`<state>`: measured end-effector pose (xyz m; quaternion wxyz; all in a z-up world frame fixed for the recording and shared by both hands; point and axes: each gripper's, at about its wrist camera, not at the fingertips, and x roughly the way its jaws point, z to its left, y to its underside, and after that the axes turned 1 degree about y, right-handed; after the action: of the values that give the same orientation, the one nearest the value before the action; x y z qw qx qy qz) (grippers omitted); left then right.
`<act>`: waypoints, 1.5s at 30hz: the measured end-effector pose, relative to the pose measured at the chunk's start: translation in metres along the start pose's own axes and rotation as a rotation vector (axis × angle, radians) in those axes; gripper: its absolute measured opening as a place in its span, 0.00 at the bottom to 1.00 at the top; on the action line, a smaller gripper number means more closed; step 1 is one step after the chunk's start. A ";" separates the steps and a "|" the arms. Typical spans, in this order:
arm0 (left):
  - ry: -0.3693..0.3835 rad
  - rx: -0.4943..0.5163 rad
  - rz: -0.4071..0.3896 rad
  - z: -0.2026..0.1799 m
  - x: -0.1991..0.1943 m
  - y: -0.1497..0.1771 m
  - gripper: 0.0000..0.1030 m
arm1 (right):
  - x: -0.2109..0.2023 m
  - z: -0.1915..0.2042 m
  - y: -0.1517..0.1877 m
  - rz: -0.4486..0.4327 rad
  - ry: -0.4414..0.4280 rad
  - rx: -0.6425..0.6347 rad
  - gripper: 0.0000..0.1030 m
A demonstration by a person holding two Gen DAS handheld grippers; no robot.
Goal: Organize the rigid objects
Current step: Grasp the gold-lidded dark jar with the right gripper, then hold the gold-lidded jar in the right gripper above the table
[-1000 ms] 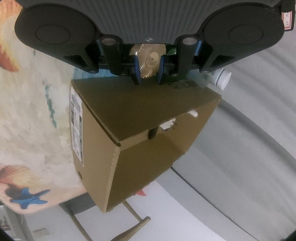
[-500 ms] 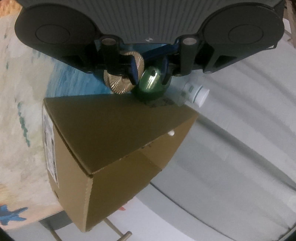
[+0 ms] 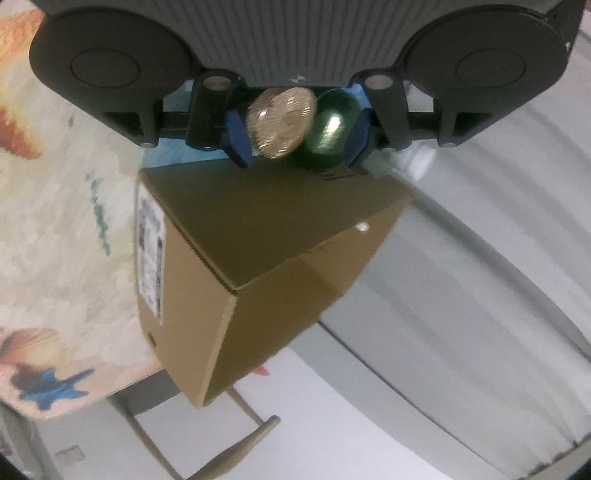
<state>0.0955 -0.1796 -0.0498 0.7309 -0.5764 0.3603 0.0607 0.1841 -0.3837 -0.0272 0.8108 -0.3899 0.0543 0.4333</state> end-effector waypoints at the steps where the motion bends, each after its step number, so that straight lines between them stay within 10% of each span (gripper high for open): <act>1: 0.001 -0.005 -0.004 0.000 0.003 0.001 0.98 | 0.002 -0.001 0.000 0.001 0.017 0.001 0.57; 14: 0.079 -0.044 -0.029 0.002 0.030 0.002 0.98 | 0.036 -0.013 0.009 0.112 -0.004 0.050 0.61; 27: 0.216 0.004 -0.045 -0.004 0.002 0.026 1.00 | 0.005 -0.006 0.049 0.038 -0.036 0.045 0.78; 45: 0.207 0.030 -0.020 -0.004 0.013 0.028 1.00 | 0.001 0.002 0.060 0.005 -0.059 0.005 0.89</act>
<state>0.0888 -0.1779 -0.0805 0.6989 -0.5721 0.4290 -0.0119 0.1395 -0.3621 -0.0611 0.8118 -0.3750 0.0324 0.4465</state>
